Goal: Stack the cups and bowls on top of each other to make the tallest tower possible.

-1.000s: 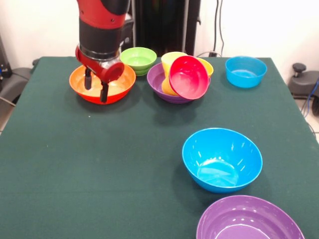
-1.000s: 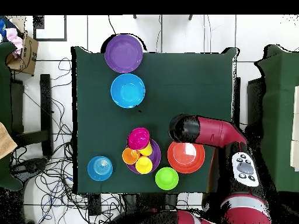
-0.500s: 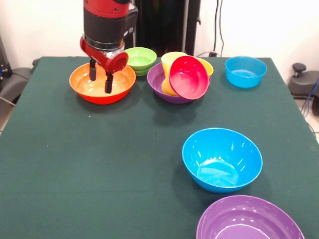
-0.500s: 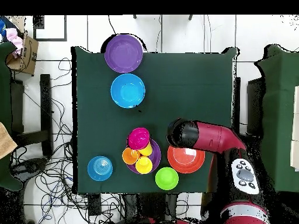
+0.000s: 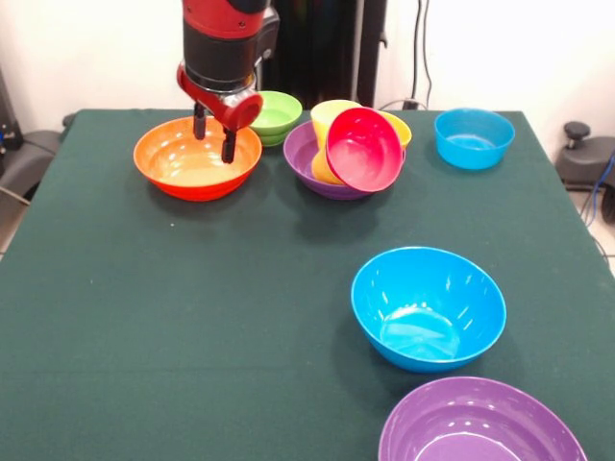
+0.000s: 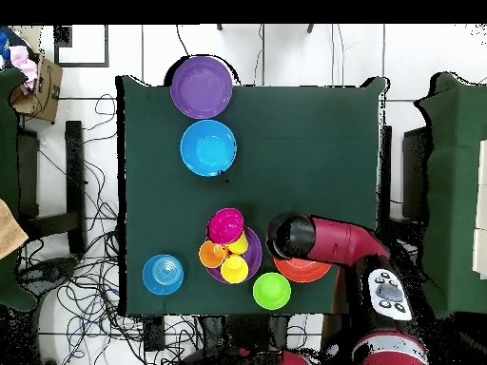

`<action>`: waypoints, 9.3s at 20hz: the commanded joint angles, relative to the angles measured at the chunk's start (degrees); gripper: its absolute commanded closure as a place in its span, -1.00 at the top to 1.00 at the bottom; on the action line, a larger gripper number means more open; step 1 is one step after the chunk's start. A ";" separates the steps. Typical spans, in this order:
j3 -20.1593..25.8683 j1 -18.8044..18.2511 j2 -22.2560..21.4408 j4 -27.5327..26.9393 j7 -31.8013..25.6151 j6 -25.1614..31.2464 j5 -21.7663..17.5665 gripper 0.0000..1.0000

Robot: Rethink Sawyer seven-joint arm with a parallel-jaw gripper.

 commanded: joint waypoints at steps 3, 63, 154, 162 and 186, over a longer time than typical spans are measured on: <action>-0.42 1.72 6.30 3.75 6.37 -10.29 -1.64 1.00; 1.17 5.82 5.82 5.25 6.64 -14.15 5.01 1.00; 0.49 4.05 9.94 4.88 2.92 -17.07 3.74 1.00; -0.12 4.26 10.15 4.22 2.88 -16.58 3.92 1.00; 0.36 3.13 -1.21 8.64 1.23 -7.59 3.09 1.00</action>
